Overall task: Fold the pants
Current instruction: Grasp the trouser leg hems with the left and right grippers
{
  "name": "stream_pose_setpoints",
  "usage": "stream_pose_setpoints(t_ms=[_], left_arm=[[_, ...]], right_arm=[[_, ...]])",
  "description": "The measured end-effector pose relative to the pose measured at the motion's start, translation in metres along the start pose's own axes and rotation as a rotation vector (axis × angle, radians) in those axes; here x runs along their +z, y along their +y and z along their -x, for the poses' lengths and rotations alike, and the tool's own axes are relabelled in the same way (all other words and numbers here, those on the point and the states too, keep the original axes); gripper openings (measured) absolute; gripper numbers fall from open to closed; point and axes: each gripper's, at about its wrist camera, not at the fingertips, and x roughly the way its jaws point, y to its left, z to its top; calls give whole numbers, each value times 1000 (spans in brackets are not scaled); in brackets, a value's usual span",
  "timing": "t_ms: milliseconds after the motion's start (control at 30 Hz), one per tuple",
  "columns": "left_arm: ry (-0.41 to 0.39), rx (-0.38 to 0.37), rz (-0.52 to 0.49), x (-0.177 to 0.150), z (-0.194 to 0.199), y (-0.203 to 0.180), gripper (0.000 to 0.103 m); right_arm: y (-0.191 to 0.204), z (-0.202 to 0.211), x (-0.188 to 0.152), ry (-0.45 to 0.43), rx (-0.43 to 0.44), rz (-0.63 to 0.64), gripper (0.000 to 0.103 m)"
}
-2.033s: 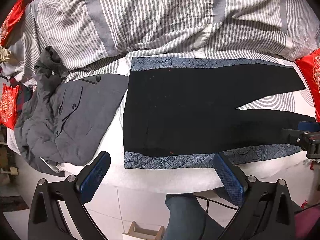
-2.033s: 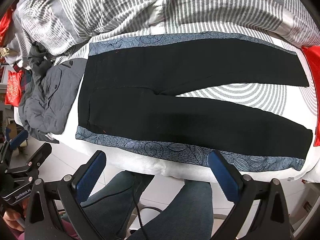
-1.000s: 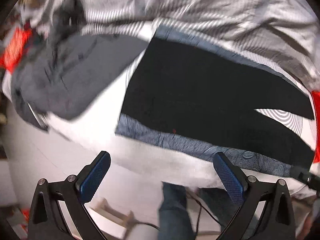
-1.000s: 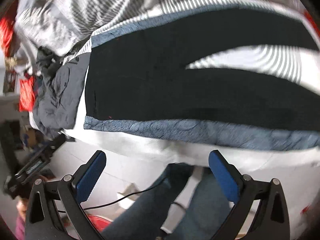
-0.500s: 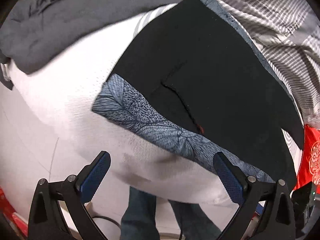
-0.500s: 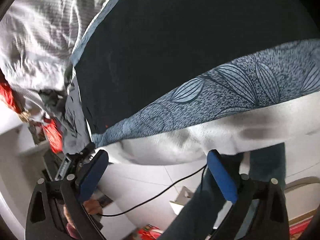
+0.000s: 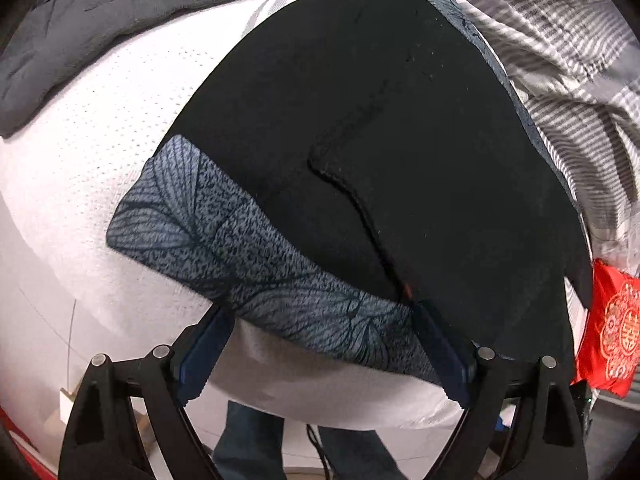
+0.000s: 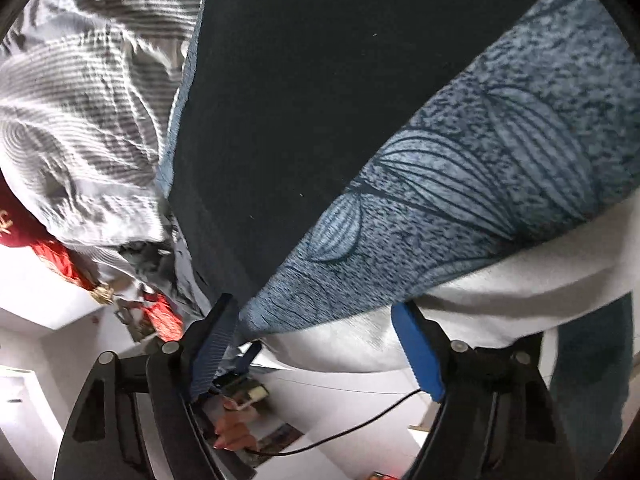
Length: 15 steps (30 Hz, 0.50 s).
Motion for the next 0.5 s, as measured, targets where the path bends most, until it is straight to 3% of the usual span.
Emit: stream_pose_setpoints(t_ms=[100, 133, 167, 200, 233, 267, 367, 500], left_arm=[[-6, -14, 48, 7, -3, -2, 88], [-11, -17, 59, 8, -4, -2, 85], [-23, -11, 73, 9, -3, -3, 76], [-28, -9, 76, 10, -2, -2, 73], [-39, -14, 80, 10, 0, -2, 54], [-52, -35, 77, 9, 6, 2, 24], [-54, -96, 85, 13, 11, 7, 15], [-72, -98, 13, 12, 28, -1, 15]], right_arm=[[-3, -8, 4, -1, 51, -41, 70], [-4, -12, 5, 2, 66, -58, 61], [-4, -16, 6, 8, 72, -76, 54], [-6, -21, 8, 18, 66, -98, 36], [-6, -24, 9, 22, 73, -112, 15], [-5, -24, 8, 21, 80, -119, 10], [7, -16, 4, 13, 87, -79, 8], [29, -3, 1, 18, 65, -1, 8]])
